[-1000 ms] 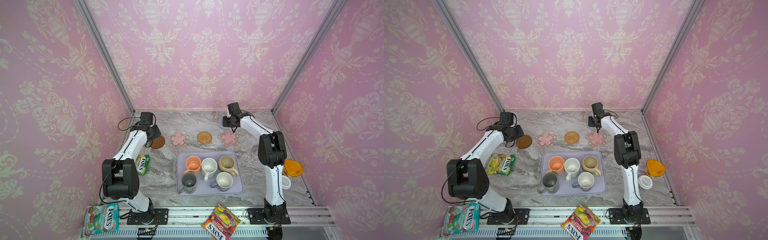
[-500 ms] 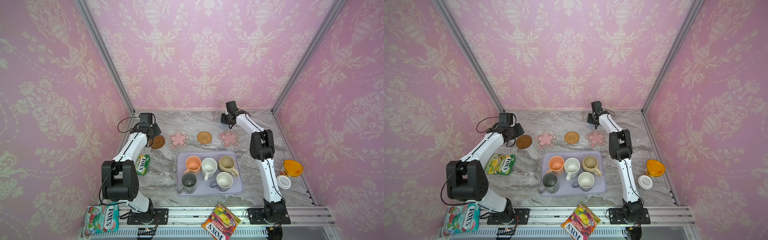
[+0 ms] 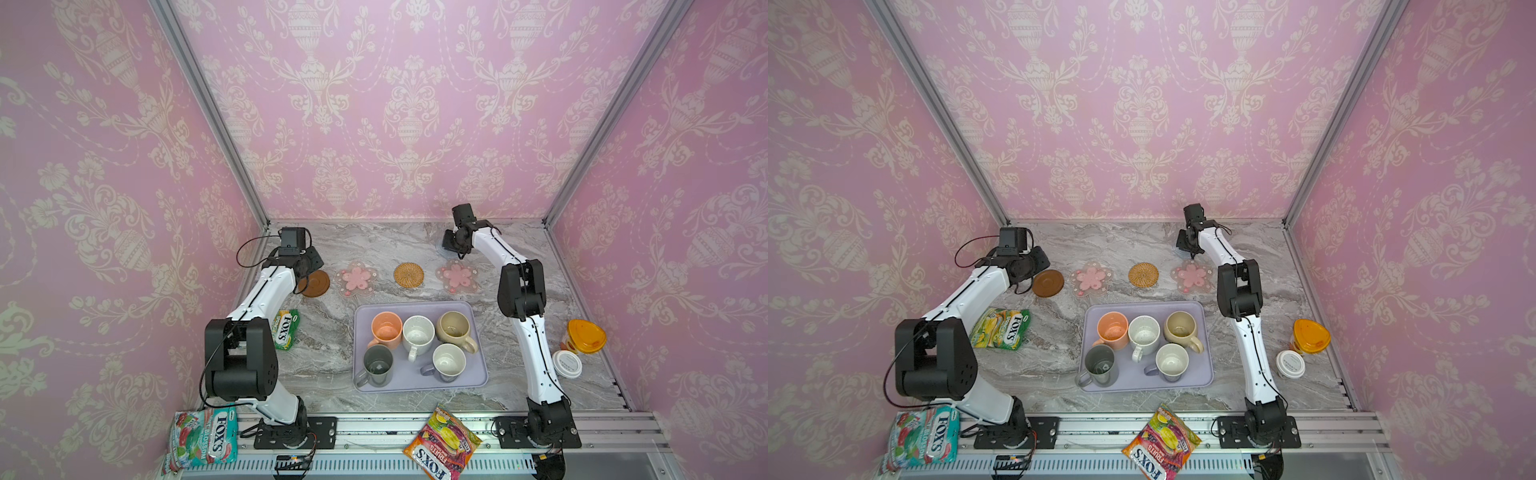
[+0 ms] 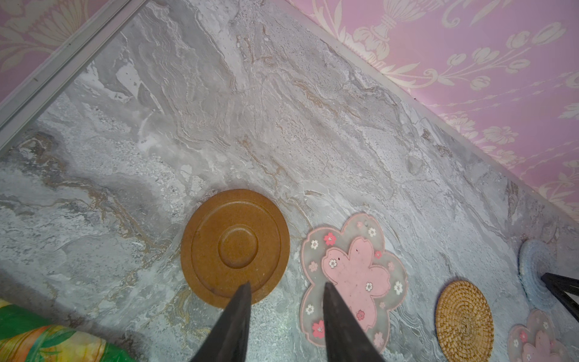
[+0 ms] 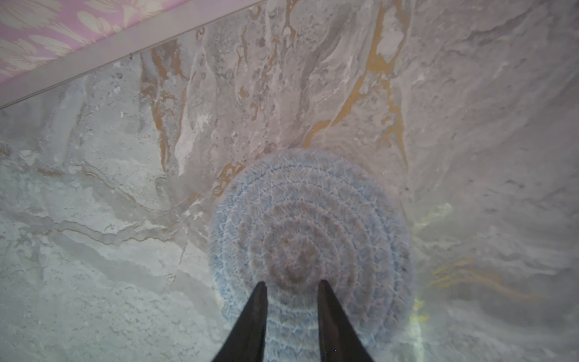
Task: Place cups on coasters
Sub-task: Move the coaster to the top-right of the table.
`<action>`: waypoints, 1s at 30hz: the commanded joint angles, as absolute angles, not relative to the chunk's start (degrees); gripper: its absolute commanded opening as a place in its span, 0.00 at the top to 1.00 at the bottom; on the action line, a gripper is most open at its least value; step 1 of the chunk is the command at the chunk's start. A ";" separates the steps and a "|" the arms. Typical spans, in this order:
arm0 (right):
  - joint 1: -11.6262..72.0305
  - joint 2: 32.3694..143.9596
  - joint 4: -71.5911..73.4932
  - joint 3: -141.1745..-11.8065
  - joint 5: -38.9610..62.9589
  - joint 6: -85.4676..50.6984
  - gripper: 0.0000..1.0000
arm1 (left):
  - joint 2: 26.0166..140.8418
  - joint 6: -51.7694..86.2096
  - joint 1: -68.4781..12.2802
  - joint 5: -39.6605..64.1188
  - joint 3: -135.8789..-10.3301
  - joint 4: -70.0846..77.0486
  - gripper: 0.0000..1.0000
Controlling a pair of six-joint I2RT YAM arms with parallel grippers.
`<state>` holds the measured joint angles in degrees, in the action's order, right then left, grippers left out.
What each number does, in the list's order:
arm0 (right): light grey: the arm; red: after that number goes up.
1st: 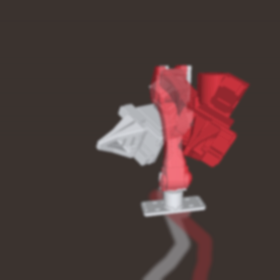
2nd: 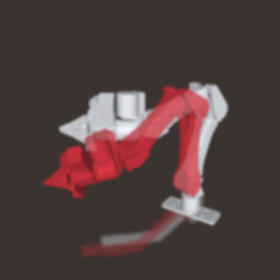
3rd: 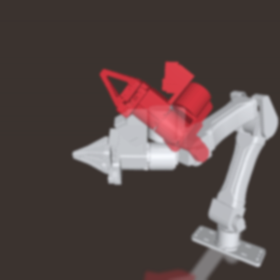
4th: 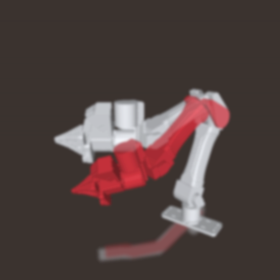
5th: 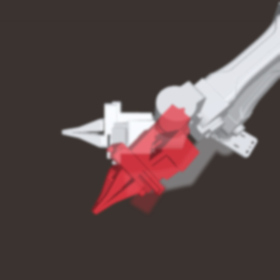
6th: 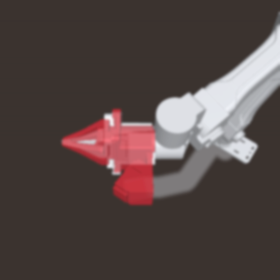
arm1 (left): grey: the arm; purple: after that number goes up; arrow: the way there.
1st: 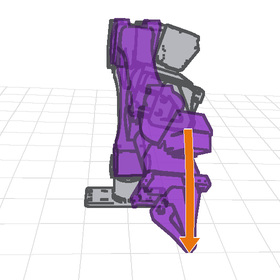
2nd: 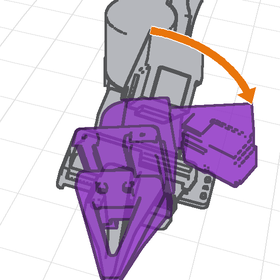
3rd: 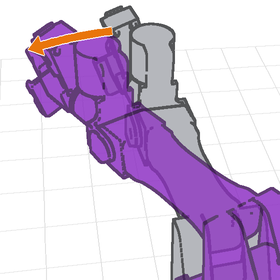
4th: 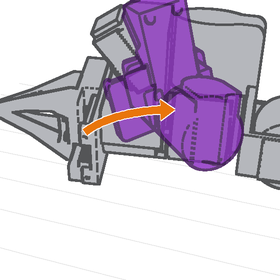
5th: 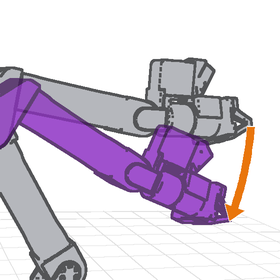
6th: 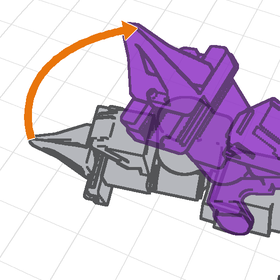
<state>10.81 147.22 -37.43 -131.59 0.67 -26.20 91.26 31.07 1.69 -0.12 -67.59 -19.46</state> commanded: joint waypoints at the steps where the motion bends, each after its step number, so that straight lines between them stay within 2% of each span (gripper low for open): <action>1: 9.67 150.20 -42.53 -134.29 0.79 -28.87 0.70 | 91.08 32.60 1.68 0.67 -66.41 -18.96 0.60; 21: 1.36 150.42 -46.30 -135.45 -0.48 -30.45 0.70 | 90.01 36.82 1.37 -0.17 -66.60 -20.11 0.60; 30: -0.65 142.55 -41.57 -122.28 -0.84 -31.38 0.69 | 88.83 37.51 0.99 -0.08 -66.56 -21.01 0.60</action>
<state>-0.30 144.03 -38.00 -126.39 1.50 -30.28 90.94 36.14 1.52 0.10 -65.89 -19.20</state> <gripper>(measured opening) 0.303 0.397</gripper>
